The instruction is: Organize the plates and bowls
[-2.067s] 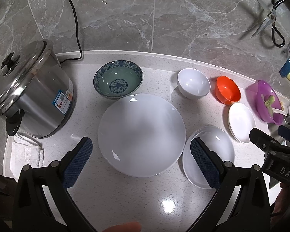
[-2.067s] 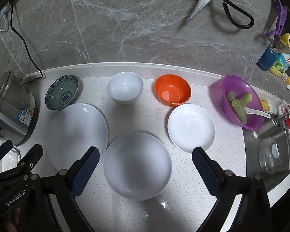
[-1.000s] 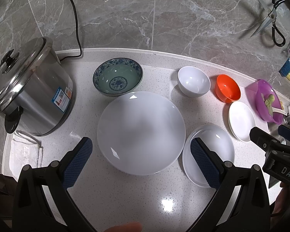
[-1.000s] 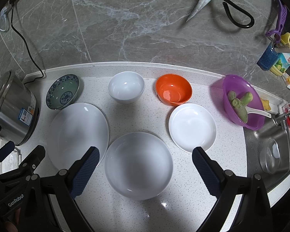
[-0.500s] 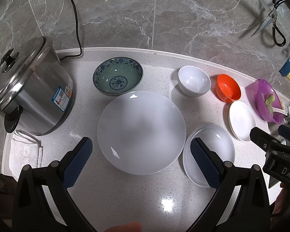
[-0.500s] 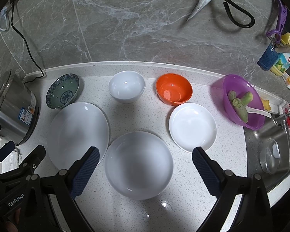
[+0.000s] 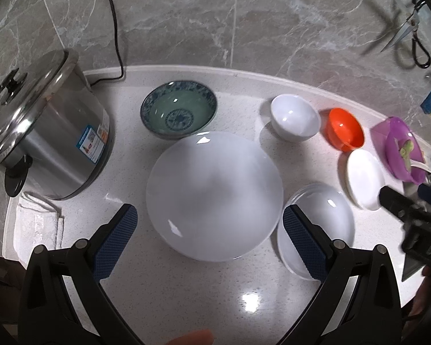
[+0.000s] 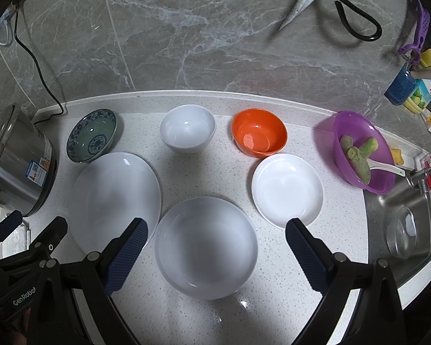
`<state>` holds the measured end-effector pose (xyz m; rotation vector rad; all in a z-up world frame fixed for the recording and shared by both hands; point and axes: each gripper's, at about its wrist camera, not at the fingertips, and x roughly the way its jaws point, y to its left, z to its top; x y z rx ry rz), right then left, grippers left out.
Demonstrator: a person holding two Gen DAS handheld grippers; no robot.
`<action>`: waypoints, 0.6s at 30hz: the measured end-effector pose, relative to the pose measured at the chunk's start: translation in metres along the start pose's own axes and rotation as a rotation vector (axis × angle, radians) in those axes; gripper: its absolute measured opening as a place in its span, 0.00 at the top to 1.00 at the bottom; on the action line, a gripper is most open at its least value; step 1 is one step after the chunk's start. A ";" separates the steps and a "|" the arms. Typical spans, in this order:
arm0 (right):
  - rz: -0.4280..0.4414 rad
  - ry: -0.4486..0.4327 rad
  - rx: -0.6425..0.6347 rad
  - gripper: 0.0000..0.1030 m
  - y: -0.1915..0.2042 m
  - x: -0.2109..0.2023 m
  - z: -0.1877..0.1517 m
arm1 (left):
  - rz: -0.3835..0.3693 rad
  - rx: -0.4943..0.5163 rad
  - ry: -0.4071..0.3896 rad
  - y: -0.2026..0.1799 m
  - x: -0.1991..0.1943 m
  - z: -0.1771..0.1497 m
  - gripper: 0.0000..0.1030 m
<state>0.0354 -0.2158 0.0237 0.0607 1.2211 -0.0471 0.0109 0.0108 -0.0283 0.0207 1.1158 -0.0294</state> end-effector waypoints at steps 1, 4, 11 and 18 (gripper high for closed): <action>0.031 -0.009 -0.003 0.04 -0.001 0.002 0.000 | -0.014 -0.001 0.018 0.005 0.006 -0.002 0.00; 0.151 -0.043 0.020 0.04 -0.011 0.011 0.001 | -0.158 -0.064 0.106 0.036 0.035 -0.019 0.01; 0.516 -0.048 0.184 0.04 -0.044 0.066 0.021 | -0.278 -0.232 0.148 0.124 0.079 -0.057 0.00; 0.795 0.119 0.072 0.04 -0.010 0.128 0.041 | -0.406 -0.303 0.174 0.167 0.123 -0.055 0.00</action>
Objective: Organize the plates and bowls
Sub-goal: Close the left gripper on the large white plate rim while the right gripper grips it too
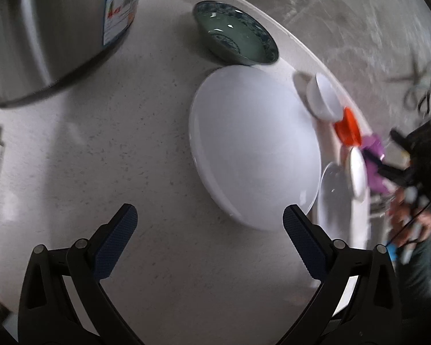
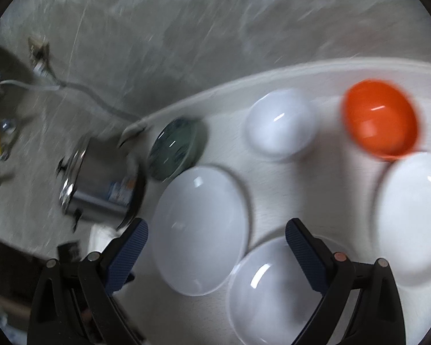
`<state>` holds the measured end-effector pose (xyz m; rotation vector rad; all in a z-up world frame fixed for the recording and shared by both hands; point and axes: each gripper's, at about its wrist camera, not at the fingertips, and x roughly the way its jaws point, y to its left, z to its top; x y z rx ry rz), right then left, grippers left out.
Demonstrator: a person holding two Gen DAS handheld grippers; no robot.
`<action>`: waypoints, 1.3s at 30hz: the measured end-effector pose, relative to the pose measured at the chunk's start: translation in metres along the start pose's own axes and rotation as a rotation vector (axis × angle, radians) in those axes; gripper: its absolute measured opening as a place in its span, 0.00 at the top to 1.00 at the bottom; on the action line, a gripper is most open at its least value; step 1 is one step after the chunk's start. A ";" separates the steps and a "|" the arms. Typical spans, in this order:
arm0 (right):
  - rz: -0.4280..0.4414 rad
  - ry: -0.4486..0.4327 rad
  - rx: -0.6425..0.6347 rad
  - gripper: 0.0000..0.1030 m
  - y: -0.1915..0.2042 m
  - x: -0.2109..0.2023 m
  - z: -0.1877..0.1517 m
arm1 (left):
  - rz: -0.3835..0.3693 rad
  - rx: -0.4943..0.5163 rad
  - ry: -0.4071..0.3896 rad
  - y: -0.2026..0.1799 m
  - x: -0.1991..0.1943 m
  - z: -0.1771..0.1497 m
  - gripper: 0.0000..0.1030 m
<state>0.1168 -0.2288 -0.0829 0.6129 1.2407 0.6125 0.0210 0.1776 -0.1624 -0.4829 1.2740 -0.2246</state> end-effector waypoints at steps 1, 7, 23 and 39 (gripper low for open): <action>0.017 0.018 0.000 0.04 -0.001 0.006 0.001 | 0.002 -0.034 -0.011 0.009 0.004 0.004 0.00; 0.020 0.169 0.008 0.09 -0.014 0.051 0.012 | 0.032 -0.016 0.036 0.013 0.033 0.036 0.01; -0.007 0.313 0.039 0.36 -0.053 0.095 0.021 | -0.033 0.099 0.077 0.000 0.063 0.063 0.38; -0.025 0.356 -0.086 0.60 -0.041 0.112 0.020 | -0.046 0.149 0.147 -0.008 0.066 0.068 0.43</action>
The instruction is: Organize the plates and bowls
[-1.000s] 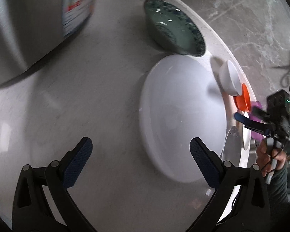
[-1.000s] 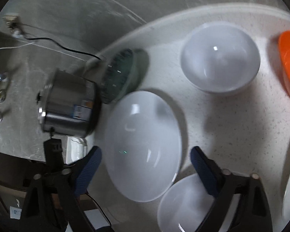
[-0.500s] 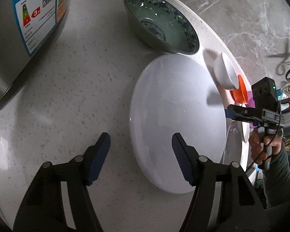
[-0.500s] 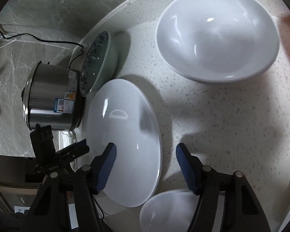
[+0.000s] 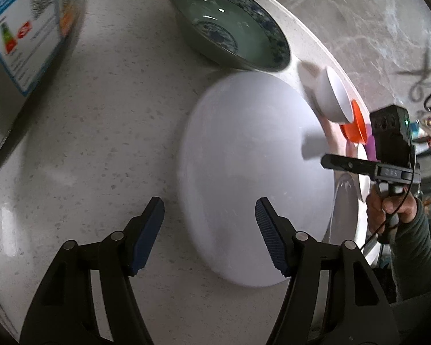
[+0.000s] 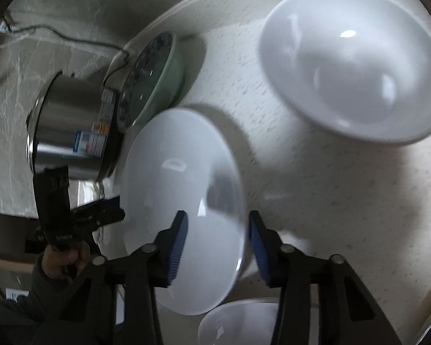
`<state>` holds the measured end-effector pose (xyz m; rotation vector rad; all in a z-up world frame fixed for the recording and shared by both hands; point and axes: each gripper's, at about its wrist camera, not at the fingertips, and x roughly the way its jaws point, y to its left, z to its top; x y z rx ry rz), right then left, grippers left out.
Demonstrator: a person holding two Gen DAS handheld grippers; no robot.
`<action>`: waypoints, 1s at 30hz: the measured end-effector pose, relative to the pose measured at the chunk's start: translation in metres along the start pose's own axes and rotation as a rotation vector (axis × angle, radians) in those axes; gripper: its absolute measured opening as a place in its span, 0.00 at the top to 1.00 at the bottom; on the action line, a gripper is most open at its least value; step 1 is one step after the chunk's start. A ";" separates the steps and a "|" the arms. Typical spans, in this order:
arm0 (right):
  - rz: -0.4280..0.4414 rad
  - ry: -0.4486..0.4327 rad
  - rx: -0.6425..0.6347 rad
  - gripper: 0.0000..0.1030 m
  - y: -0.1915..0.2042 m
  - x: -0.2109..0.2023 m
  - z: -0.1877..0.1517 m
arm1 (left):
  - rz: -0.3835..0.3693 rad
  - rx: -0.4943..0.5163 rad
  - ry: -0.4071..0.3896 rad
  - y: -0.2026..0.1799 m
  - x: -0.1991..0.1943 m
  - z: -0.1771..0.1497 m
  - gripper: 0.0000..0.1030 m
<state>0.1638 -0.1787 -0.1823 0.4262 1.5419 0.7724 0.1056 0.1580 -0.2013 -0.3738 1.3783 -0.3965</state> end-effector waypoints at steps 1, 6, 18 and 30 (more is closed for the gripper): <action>-0.007 0.006 -0.002 0.66 0.001 0.002 0.000 | 0.006 0.014 0.011 -0.004 0.003 -0.001 0.54; -0.013 0.011 0.031 0.79 -0.007 0.002 0.002 | 0.023 -0.021 -0.017 0.005 0.001 0.000 0.75; -0.081 -0.007 0.027 0.84 -0.002 0.001 0.001 | 0.084 0.022 -0.015 0.005 0.000 0.001 0.82; -0.104 -0.024 0.062 0.83 0.004 -0.005 -0.004 | 0.086 0.029 -0.004 -0.002 0.001 -0.001 0.82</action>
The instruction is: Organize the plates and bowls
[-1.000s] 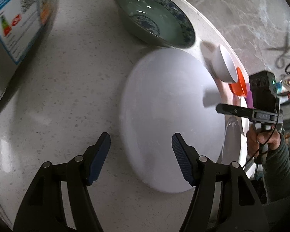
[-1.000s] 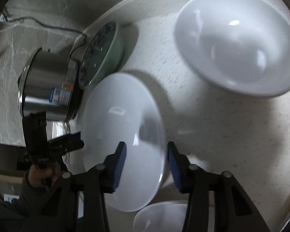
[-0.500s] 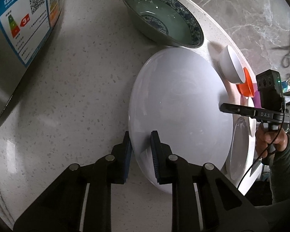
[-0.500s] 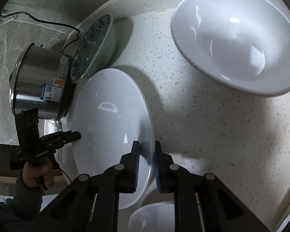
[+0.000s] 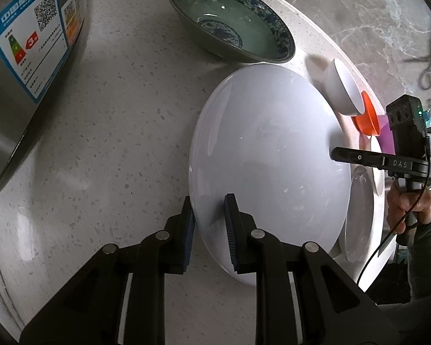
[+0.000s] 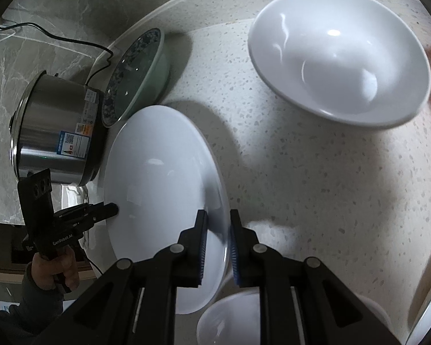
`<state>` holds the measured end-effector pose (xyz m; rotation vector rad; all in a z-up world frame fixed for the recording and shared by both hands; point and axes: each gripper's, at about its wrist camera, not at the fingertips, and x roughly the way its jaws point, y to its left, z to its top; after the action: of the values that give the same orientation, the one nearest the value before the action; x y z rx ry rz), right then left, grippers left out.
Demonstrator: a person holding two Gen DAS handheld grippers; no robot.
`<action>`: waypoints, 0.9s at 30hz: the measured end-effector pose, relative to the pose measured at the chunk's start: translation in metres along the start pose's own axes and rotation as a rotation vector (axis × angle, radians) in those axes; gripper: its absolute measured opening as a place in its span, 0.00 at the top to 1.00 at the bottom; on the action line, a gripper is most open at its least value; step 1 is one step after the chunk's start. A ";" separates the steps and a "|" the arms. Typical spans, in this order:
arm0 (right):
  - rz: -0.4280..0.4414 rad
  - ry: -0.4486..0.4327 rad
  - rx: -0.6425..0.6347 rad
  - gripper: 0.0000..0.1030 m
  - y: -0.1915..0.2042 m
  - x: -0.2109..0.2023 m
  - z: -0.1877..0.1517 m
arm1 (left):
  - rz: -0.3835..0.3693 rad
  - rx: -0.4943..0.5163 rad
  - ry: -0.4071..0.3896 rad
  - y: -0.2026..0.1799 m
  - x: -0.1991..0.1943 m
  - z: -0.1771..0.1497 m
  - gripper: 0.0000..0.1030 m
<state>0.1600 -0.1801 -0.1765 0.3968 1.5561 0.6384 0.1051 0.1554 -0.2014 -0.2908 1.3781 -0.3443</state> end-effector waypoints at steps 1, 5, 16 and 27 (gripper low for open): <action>0.002 -0.001 0.004 0.83 0.000 0.000 -0.001 | -0.002 -0.002 0.001 0.000 -0.002 0.000 0.82; 0.017 -0.007 0.020 0.83 0.005 -0.007 -0.005 | -0.003 0.005 -0.008 -0.003 -0.017 -0.001 0.82; 0.032 -0.049 -0.007 0.83 0.044 -0.038 -0.048 | -0.001 0.029 -0.009 -0.012 -0.067 -0.047 0.82; 0.043 -0.052 0.064 0.84 0.049 -0.030 -0.132 | -0.001 0.057 0.073 -0.015 -0.069 -0.123 0.81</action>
<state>0.0264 -0.1806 -0.1226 0.4925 1.5249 0.6083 -0.0283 0.1697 -0.1543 -0.2340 1.4370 -0.3980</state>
